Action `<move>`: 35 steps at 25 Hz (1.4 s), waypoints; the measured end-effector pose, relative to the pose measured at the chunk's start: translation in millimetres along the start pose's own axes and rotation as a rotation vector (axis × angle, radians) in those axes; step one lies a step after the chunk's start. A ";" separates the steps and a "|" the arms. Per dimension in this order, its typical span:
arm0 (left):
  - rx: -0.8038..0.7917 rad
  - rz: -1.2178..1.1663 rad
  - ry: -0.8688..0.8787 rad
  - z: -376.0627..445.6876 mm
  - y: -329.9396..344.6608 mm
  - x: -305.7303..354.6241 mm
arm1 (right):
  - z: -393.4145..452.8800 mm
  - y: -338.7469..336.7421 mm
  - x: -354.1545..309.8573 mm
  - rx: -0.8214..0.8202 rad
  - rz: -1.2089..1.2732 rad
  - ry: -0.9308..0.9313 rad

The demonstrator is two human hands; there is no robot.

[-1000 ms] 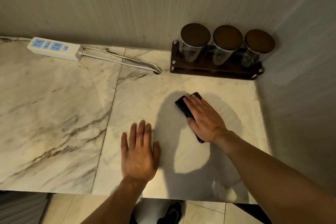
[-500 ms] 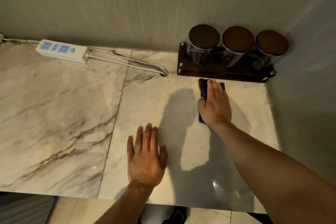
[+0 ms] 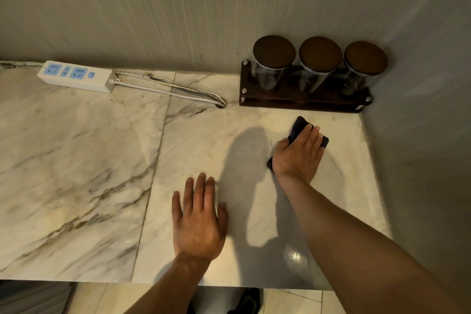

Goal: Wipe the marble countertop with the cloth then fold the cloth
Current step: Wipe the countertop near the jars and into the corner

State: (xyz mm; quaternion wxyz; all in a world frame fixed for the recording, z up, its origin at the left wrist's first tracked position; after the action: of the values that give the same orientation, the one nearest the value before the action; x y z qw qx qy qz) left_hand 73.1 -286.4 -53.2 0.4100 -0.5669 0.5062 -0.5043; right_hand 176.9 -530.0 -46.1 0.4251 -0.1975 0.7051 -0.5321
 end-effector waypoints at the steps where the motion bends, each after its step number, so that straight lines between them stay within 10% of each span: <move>1: -0.006 0.005 -0.002 0.1 0.8 -0.3 | -4.5 -0.7 2.9 0.004 0.001 0.009; 27: 0.070 -0.064 0.046 -3.0 -2.4 1.5 | -144.6 -17.9 78.2 0.058 0.030 0.041; 35: 0.117 -0.180 0.059 -6.9 -13.2 3.9 | -159.3 -27.3 95.6 -0.092 -0.055 -0.316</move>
State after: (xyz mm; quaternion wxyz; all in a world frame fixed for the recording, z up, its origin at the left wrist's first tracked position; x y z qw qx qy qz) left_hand 68.3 -287.9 -38.7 0.3806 -0.5701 0.4345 -0.5843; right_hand -10.4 -516.8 -46.7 0.5063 -0.3173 0.6476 -0.4728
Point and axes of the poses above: each hand's wrist, its own z-axis towards the middle knuckle, its own y-axis out of the palm, x = y × z, the point moved 8 cm from there along z, towards the middle knuckle, and after that the axes turned 1 degree about z, right-handed, at the moved point
